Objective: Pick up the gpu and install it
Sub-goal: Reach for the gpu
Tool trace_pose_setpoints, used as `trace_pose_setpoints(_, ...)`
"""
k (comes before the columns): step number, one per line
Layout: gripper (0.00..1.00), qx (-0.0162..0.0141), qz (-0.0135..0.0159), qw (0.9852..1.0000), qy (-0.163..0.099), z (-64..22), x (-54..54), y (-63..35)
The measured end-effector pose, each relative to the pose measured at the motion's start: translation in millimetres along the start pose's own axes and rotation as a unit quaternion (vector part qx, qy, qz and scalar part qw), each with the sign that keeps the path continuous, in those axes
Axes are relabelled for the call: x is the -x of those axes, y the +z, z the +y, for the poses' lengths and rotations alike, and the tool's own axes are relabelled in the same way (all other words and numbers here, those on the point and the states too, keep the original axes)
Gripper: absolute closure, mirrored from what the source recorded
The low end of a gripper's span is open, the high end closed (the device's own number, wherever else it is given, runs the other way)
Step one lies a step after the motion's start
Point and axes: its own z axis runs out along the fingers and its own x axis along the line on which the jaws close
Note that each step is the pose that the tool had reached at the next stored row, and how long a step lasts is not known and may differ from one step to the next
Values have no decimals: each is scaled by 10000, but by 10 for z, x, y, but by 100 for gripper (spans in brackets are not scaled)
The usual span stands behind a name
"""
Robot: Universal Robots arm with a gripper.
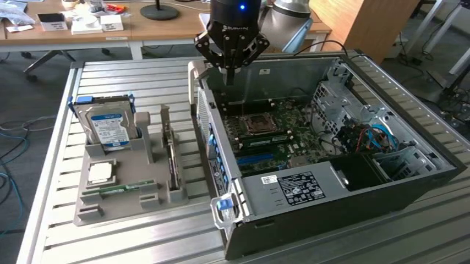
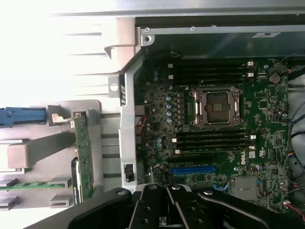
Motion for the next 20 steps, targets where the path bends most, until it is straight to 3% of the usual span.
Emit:
trace_pose_setpoints(13, 89, 0, 1, 10000, -1, -21, -265, 18)
trace_pose_setpoints(20, 89, -1, 1, 10000, -1, -36, -457, 20)
